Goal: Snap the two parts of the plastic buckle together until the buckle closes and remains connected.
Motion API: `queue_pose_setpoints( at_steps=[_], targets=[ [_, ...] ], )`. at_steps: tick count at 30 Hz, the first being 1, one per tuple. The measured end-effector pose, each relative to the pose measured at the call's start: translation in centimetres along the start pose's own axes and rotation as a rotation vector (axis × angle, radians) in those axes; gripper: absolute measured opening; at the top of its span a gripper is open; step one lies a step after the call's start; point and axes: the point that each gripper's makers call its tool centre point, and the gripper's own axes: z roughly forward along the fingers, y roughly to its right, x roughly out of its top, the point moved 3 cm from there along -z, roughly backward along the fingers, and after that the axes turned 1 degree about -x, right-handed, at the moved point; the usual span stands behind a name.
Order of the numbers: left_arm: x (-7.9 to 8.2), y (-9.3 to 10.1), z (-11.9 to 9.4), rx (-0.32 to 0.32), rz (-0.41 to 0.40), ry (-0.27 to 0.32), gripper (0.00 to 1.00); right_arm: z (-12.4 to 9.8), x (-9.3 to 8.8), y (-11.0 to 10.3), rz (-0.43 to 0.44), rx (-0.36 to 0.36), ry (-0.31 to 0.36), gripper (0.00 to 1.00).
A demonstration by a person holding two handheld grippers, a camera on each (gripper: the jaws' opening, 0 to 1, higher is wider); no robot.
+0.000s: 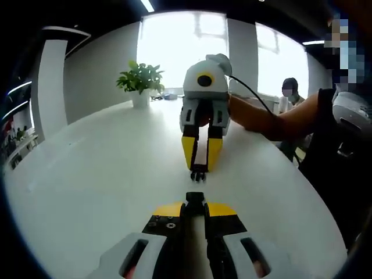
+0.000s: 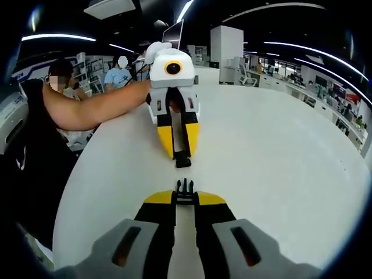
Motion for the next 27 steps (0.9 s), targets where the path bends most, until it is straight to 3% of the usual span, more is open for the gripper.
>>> queue_pose_setpoints(
  at_steps=[27],
  targets=[
    [0.13,0.43,0.34,-0.006,0.01,0.007,0.1,0.25,0.04,-0.07,-0.008,0.0,-0.002,0.11]
  ],
)
